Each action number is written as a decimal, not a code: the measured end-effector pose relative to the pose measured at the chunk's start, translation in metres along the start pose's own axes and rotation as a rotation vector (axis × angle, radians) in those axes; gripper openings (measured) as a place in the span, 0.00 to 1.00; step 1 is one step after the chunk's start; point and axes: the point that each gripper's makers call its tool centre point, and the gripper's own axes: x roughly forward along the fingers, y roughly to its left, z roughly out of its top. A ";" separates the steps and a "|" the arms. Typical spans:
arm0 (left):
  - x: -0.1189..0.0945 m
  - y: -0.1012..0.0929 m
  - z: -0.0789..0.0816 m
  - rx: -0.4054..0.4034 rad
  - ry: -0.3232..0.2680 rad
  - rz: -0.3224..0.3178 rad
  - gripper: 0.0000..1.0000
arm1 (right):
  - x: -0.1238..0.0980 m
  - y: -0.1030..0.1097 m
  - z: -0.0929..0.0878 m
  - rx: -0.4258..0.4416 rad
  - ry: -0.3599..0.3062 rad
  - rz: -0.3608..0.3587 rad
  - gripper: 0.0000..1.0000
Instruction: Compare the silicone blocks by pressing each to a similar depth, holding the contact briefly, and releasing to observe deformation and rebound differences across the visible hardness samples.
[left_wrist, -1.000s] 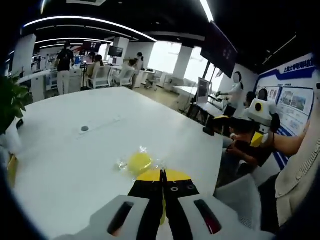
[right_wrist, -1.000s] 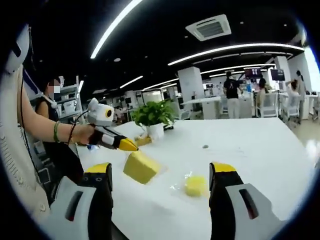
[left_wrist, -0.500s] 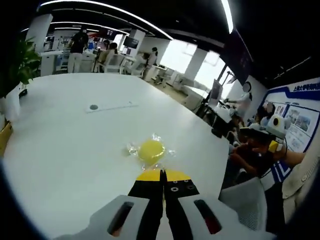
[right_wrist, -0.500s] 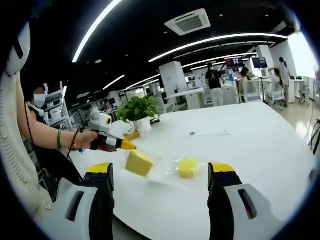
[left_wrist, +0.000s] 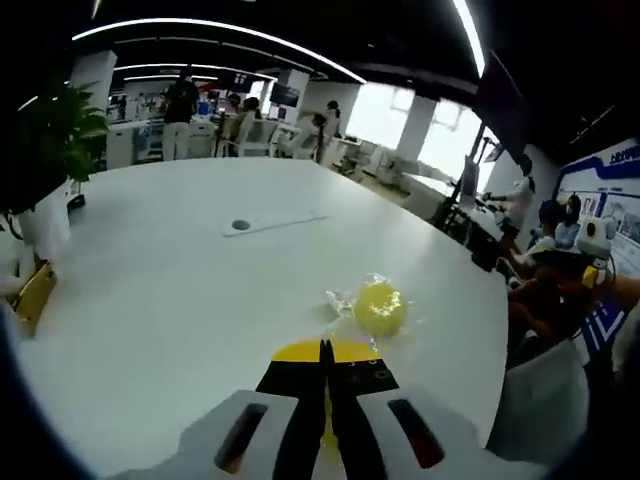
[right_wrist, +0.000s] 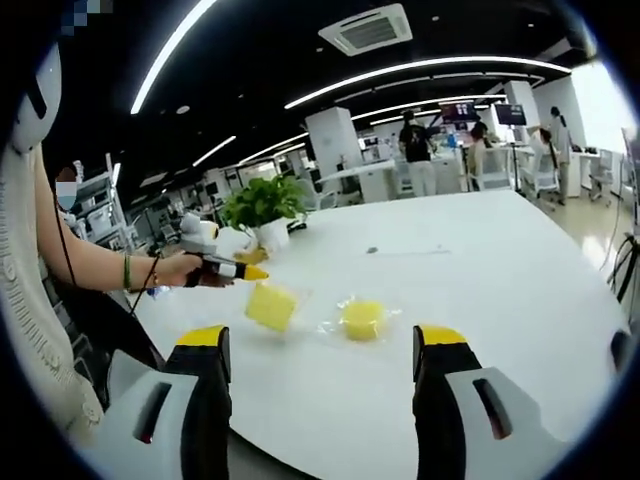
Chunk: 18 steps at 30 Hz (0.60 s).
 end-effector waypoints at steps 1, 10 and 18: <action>0.001 0.005 -0.001 -0.001 0.001 0.010 0.00 | 0.000 -0.001 -0.001 0.000 0.005 -0.002 0.69; 0.020 0.046 -0.024 0.006 0.042 0.085 0.00 | 0.006 -0.009 -0.006 0.011 0.039 -0.020 0.68; 0.036 0.066 -0.039 -0.008 0.070 0.110 0.00 | 0.014 -0.017 -0.006 0.013 0.056 -0.027 0.67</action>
